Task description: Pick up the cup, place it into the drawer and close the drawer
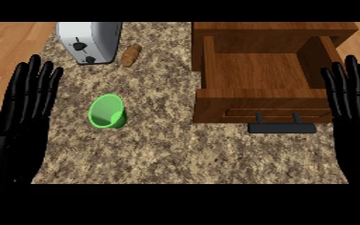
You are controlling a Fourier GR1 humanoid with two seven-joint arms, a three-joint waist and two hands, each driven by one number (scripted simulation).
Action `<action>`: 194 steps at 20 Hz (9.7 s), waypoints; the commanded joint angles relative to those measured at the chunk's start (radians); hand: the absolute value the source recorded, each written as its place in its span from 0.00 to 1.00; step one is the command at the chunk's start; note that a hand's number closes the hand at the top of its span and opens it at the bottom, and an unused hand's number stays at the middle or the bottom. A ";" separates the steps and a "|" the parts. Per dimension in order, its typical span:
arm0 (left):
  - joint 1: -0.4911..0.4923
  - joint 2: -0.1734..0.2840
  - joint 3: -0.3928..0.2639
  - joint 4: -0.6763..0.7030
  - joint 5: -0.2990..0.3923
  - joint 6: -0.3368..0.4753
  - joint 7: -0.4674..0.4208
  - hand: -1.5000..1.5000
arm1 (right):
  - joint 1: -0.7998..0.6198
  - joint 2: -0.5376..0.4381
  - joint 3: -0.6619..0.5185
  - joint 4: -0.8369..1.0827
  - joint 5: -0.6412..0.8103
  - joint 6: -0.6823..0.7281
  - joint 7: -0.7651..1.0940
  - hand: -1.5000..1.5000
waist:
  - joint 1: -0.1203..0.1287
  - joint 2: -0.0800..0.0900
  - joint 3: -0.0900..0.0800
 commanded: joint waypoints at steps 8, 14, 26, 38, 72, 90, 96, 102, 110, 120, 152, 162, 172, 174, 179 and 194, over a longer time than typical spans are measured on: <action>-0.106 -0.113 -0.021 0.151 -0.055 0.349 0.032 0.00 | -0.061 0.020 0.037 0.068 -0.107 0.066 0.072 0.00 | -0.002 -0.004 0.002; -0.157 -0.115 -0.083 0.336 -0.037 0.454 -0.108 0.00 | 0.020 0.038 0.062 -0.013 -0.092 0.068 0.085 0.00 | -0.005 -0.006 0.003; -0.278 -0.114 -0.016 0.380 -0.042 0.462 -0.014 0.00 | -0.062 0.040 0.036 0.032 -0.075 0.066 0.111 0.00 | -0.002 -0.007 0.003; -0.101 -0.115 -0.035 0.364 -0.011 0.477 -0.076 0.00 | -0.066 0.030 0.003 0.048 -0.089 0.080 0.104 0.00 | 0.000 -0.007 0.003; -0.094 -0.085 0.142 0.942 0.191 0.337 -0.503 0.00 | -0.088 0.059 0.026 0.073 -0.073 0.088 0.095 0.00 | -0.001 -0.006 0.003; -0.233 -0.068 0.255 1.406 0.257 0.227 -0.828 0.00 | -0.200 0.013 -0.044 0.052 -0.139 0.085 0.221 0.00 | -0.002 -0.006 0.002; -0.276 -0.033 0.278 1.504 0.283 0.153 -0.884 0.00 | -0.130 0.021 -0.020 0.006 -0.145 0.104 0.209 0.00 | -0.003 -0.006 0.002; -0.371 -0.019 0.309 1.601 0.315 0.127 -0.906 0.00 | -0.151 -0.015 -0.089 0.041 -0.179 0.127 0.198 0.00 | -0.005 -0.005 0.002; -0.428 -0.020 0.317 1.708 0.341 -0.016 -0.941 0.00 | -0.045 0.047 0.021 -0.046 -0.106 0.112 0.181 0.00 | -0.009 -0.004 0.002; -0.424 -0.076 0.291 1.729 0.331 -0.116 -1.074 1.00 | -0.064 0.012 -0.055 0.003 -0.165 0.138 0.177 0.00 | -0.009 -0.005 0.002; -0.251 -0.041 0.020 0.815 0.313 -0.145 -0.590 1.00 | -0.067 0.029 -0.026 -0.008 -0.110 0.109 0.189 0.00 | 0.009 -0.012 0.004; -0.481 -0.097 -0.014 0.646 0.270 0.082 -0.301 1.00 | -0.084 0.008 -0.073 0.050 -0.149 0.145 0.135 0.00 | -0.001 -0.007 0.003; -0.801 -0.051 0.039 0.809 0.246 0.136 -0.150 1.00 | -0.134 0.019 -0.065 0.077 -0.140 0.116 0.159 0.00 | -0.006 -0.005 0.003; -0.803 -0.114 -0.061 0.844 0.211 0.250 -0.215 1.00 | -0.051 0.002 -0.090 0.060 -0.176 0.175 0.096 0.00 | -0.012 -0.005 0.003; -0.908 -0.115 -0.044 0.938 0.186 0.265 -0.146 1.00 | -0.022 0.002 -0.064 -0.056 -0.159 0.148 0.190 0.00 | -0.013 -0.007 0.003; -1.159 -0.115 -0.247 1.398 0.410 0.456 -0.328 1.00 | -0.094 -0.016 -0.092 0.083 -0.178 0.181 0.133 0.00 | -0.049 0.002 0.004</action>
